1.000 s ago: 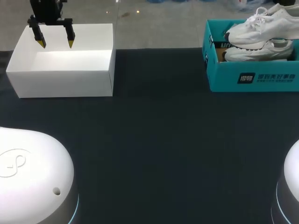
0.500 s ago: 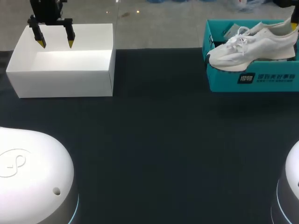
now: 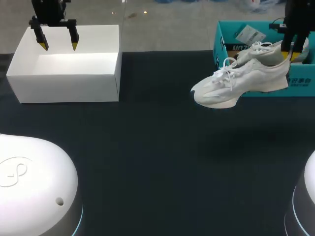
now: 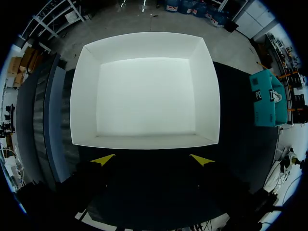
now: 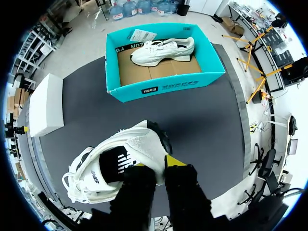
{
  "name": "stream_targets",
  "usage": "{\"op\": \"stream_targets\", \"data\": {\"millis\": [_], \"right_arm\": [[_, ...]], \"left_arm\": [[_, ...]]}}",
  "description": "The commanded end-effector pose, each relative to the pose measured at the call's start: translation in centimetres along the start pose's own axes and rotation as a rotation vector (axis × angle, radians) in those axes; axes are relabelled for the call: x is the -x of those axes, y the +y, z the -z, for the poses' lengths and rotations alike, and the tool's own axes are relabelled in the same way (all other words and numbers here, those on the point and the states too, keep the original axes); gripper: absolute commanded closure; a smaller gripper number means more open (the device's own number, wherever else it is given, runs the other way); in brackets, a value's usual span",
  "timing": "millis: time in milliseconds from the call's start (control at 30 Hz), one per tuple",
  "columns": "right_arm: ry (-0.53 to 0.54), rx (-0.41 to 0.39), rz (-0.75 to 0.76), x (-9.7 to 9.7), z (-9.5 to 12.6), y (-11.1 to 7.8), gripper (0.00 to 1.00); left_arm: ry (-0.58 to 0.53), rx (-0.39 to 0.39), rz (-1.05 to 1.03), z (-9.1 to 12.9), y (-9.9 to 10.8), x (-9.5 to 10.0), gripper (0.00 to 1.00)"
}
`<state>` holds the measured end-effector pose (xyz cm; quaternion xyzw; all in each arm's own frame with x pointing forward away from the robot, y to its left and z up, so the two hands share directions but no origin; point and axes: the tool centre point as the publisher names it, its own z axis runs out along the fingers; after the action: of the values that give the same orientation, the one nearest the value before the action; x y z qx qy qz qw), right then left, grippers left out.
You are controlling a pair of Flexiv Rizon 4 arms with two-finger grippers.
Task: Take the shoe out of the shoebox, open the shoe tongue, remove and reinsert the insole, then place the shoe into the shoebox
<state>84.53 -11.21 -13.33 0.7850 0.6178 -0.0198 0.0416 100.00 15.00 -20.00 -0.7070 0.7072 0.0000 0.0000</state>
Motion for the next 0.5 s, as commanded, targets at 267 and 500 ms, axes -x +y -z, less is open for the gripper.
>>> {"op": "stream_targets", "data": {"millis": [267,500], "right_arm": [[0.025,0.015,0.06,-4.6,-1.8,-7.8,1.0],[0.021,-0.01,0.065,-7.3,-3.4,-11.3,1.0]], "left_arm": [[0.0,0.0,0.0,0.0,0.0,0.0,0.0],[0.0,0.0,0.0,0.0,0.0,0.0,0.0]]}}
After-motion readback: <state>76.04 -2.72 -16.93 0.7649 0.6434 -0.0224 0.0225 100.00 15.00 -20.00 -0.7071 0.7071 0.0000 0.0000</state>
